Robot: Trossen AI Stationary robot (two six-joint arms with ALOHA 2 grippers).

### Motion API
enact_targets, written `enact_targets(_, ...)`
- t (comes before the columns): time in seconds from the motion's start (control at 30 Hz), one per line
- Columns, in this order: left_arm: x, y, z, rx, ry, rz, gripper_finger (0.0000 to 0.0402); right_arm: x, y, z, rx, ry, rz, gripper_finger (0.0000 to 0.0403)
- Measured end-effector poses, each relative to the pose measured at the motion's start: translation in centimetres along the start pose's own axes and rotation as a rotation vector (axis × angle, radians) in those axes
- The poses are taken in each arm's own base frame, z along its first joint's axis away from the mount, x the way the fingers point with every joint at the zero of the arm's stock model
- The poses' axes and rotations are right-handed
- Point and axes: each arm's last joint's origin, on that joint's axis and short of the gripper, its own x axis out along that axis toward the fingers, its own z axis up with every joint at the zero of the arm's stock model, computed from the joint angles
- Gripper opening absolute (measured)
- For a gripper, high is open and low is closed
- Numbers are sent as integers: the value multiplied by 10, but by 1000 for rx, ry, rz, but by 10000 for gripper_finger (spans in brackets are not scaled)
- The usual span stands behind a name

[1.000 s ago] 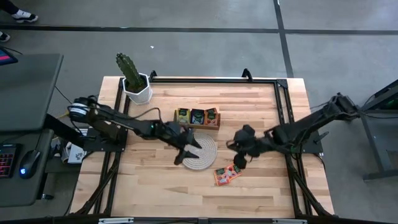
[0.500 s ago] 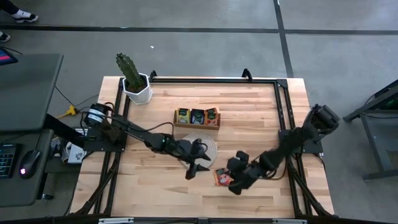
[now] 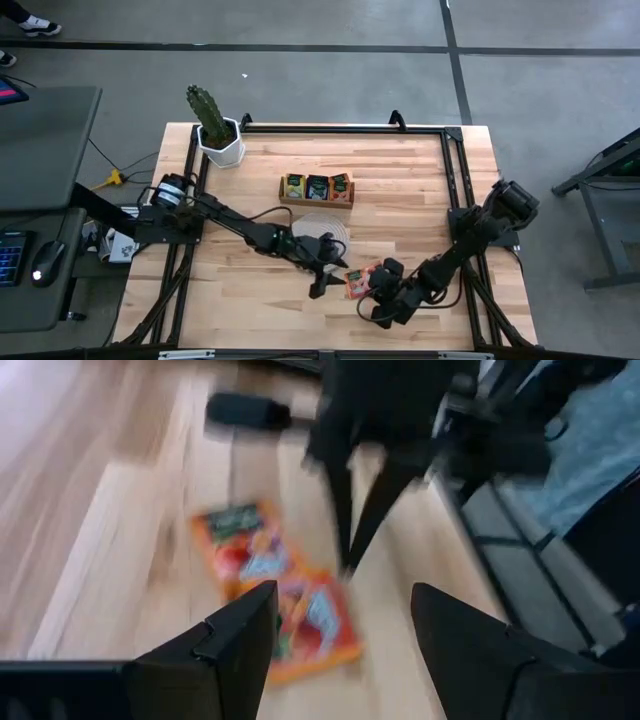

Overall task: Pick & Place Tea
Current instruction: Put the orange tea bag into the right section of the wooden organizer

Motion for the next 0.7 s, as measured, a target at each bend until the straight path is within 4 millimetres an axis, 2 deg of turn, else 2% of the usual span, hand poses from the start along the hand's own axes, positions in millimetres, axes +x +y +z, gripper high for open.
enact_targets(0.07,3,0,0,-4,3,4,227,2,0,-1,0,1,0,0)
enact_targets(0.17,6,4,-12,-7,66,22,227,8,-1,-3,8,6,-2,0)
enact_targets(0.27,3,2,-5,-25,38,34,227,12,-3,-5,24,16,-19,0)
enact_targets(0.4,4,5,-12,-33,78,60,227,16,-5,-7,59,48,-26,0)
enact_targets(0.7,4,6,-11,-158,79,70,227,24,-3,-11,110,67,0,0)
